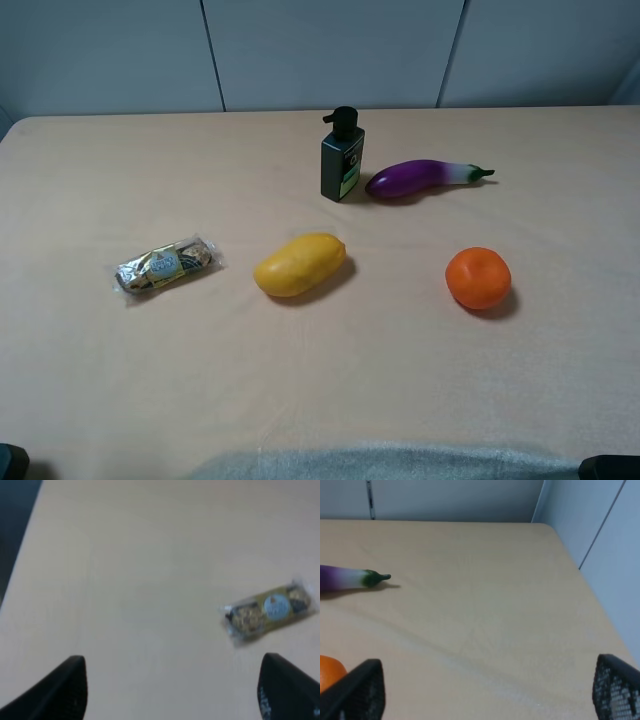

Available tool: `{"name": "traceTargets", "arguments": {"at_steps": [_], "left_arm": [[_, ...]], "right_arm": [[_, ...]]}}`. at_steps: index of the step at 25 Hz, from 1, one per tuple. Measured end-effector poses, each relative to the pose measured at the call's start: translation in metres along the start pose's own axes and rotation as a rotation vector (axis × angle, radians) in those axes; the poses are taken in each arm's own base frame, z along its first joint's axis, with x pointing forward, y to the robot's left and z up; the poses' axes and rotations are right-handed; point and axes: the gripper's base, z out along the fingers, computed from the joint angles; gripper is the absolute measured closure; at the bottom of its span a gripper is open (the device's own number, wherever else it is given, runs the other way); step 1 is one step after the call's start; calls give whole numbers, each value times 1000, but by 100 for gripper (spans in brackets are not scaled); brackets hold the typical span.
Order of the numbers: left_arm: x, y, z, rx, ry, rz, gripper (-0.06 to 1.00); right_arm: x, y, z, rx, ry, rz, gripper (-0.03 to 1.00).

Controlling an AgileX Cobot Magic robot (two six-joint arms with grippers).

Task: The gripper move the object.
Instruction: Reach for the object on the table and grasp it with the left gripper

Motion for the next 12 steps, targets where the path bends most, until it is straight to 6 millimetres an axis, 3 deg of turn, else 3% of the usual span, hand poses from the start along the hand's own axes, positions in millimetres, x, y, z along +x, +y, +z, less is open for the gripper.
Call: {"name": "traceTargets", "arguments": {"at_steps": [5,12], "left_arm": [[-33,-3,24,-2,161,48,18],[-67,-9,72,6,391,119,18]], "right_arm": [[0,0,0,0,0,0,34],[0,0,0,0,0,0,34]]}}
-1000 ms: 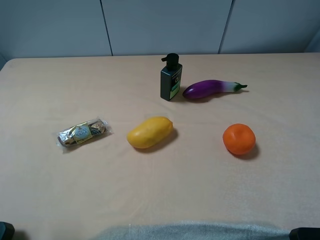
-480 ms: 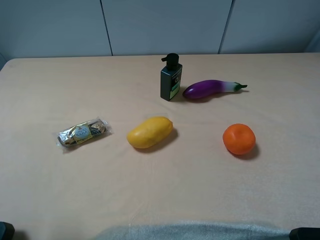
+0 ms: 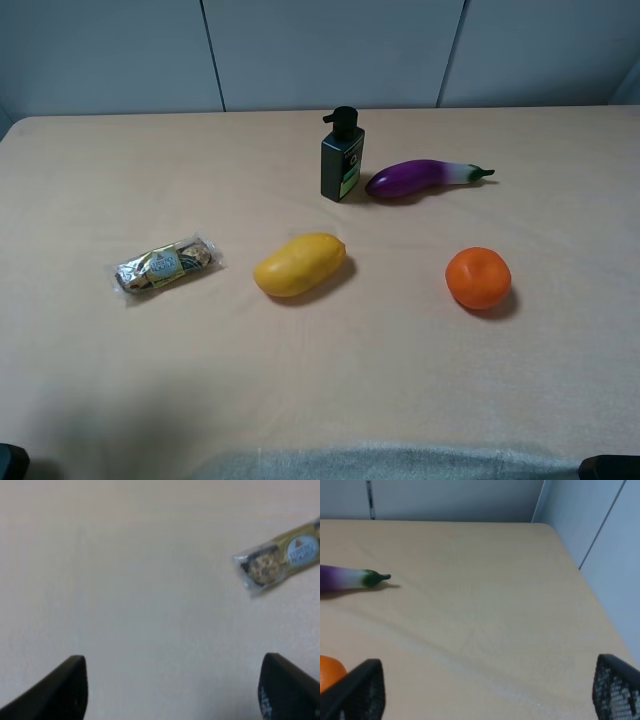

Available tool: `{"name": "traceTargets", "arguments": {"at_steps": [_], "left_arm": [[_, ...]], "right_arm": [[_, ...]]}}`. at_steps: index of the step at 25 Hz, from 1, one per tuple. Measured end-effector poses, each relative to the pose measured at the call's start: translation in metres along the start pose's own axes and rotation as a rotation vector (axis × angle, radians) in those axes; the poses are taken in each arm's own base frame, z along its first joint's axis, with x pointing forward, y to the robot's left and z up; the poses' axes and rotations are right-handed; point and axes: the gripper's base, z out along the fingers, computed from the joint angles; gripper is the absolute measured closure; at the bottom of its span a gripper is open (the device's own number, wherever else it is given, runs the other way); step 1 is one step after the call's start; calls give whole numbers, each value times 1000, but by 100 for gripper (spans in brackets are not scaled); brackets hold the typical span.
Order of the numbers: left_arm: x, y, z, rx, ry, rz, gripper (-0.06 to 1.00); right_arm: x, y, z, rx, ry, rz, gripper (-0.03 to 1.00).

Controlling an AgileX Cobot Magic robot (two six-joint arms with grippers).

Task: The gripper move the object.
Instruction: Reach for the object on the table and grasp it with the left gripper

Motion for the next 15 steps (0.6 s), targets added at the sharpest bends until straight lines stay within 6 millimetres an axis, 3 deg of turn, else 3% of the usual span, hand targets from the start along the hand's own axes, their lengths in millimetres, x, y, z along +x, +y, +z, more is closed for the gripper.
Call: {"name": "traceTargets", "arguments": {"at_steps": [5,15], "left_arm": [[-24,-1,24,9,66,61,18],[-46,-8,66,37,95,245,18]], "right_arm": [[0,0,0,0,0,0,34],[0,0,0,0,0,0,34]]}}
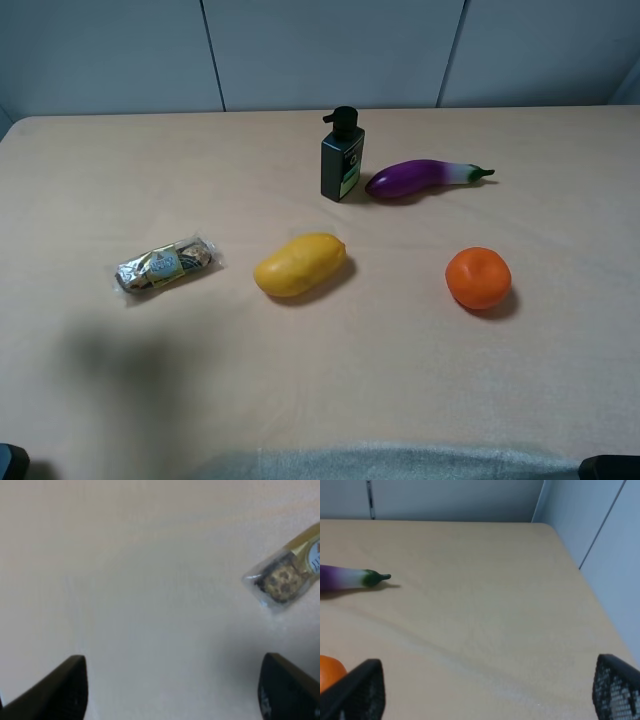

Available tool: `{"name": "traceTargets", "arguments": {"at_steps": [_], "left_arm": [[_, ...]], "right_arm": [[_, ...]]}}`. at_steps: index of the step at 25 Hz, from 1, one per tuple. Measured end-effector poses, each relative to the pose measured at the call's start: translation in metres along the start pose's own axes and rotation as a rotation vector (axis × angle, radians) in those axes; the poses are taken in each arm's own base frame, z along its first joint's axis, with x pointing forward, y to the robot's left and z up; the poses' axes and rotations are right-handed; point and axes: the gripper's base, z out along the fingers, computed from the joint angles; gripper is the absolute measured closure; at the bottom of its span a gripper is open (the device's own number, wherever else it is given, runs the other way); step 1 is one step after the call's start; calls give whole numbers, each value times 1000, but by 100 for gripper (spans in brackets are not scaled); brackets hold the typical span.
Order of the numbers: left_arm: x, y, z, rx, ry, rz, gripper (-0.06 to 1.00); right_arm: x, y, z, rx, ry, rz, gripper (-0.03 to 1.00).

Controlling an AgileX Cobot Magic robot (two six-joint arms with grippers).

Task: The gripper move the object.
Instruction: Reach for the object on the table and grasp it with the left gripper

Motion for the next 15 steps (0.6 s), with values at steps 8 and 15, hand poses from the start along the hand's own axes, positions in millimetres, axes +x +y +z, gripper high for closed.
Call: {"name": "traceTargets", "arguments": {"at_steps": [8,15], "left_arm": [[-13,-28,39,101,114,269,18],[-22,-61,72,159,166,454,18]], "right_arm": [[0,0,0,0,0,0,34],[0,0,0,0,0,0,34]]}}
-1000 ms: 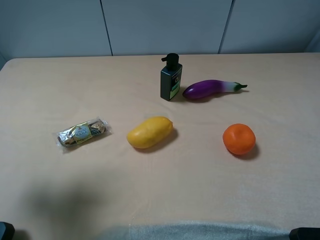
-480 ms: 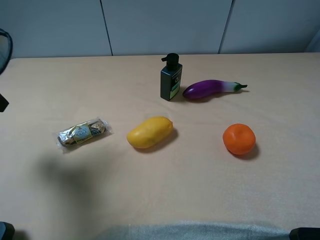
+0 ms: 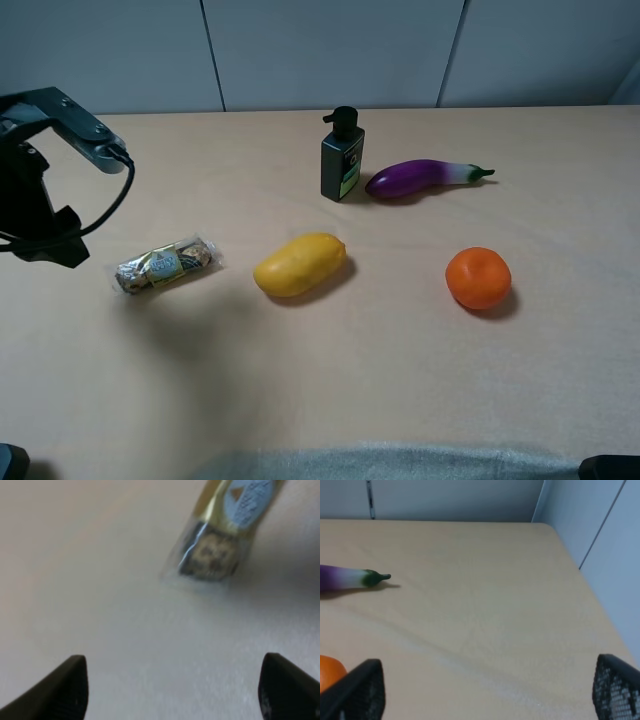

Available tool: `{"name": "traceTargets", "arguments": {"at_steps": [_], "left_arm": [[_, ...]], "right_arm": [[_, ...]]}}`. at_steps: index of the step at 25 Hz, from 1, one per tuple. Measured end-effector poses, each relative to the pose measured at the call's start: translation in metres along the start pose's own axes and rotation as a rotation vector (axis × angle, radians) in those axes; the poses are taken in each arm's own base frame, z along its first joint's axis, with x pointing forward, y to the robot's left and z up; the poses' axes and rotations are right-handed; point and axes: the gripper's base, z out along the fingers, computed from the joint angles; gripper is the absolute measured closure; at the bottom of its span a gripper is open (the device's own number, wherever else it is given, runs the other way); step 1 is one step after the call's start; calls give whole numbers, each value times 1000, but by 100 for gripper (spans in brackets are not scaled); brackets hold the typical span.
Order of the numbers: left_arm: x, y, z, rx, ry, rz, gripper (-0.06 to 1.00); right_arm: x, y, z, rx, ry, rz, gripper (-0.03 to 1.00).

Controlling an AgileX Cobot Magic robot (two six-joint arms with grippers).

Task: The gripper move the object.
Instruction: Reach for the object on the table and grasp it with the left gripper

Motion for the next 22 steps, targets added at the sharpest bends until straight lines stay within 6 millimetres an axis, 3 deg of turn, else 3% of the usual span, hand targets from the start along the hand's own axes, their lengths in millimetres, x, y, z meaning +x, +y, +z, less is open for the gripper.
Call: {"name": "traceTargets", "arguments": {"at_steps": [11,22], "left_arm": [[-28,-23,48,46,-4,166,18],[-34,-31,82,78,23,247,18]], "right_arm": [[0,0,0,0,0,0,34],[0,0,0,0,0,0,34]]}}
